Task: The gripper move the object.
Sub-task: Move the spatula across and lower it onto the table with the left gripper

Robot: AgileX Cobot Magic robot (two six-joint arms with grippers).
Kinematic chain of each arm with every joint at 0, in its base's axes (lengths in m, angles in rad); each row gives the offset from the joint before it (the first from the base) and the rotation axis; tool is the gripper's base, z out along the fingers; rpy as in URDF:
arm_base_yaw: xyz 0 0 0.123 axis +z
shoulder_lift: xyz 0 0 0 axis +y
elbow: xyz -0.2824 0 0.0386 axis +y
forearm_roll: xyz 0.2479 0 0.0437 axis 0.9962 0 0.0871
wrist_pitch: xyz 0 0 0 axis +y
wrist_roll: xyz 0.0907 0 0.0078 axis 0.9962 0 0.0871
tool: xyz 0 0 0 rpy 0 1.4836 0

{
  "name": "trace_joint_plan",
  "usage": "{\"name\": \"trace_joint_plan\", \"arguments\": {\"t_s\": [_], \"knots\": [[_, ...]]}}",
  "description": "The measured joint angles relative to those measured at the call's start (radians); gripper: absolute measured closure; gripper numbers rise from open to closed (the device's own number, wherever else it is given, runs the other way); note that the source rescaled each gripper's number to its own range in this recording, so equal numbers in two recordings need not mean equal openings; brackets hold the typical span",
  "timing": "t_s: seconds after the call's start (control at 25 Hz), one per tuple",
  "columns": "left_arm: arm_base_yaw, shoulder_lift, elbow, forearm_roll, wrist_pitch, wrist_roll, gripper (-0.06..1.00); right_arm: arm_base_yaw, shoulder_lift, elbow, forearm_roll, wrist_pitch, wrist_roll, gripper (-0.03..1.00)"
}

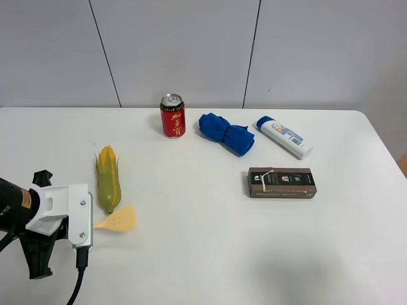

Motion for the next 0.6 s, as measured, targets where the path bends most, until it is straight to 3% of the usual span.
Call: {"name": "trace_joint_plan", "arguments": {"t_s": [0.2, 0.6], "knots": [[0.000, 0.000, 0.063, 0.007, -0.053, 0.053, 0.94, 0.000, 0.000, 0.000, 0.000, 0.000, 0.000, -0.03], [0.000, 0.016, 0.149, 0.022, -0.233, 0.060, 0.94, 0.000, 0.000, 0.000, 0.000, 0.000, 0.000, -0.03]]}}
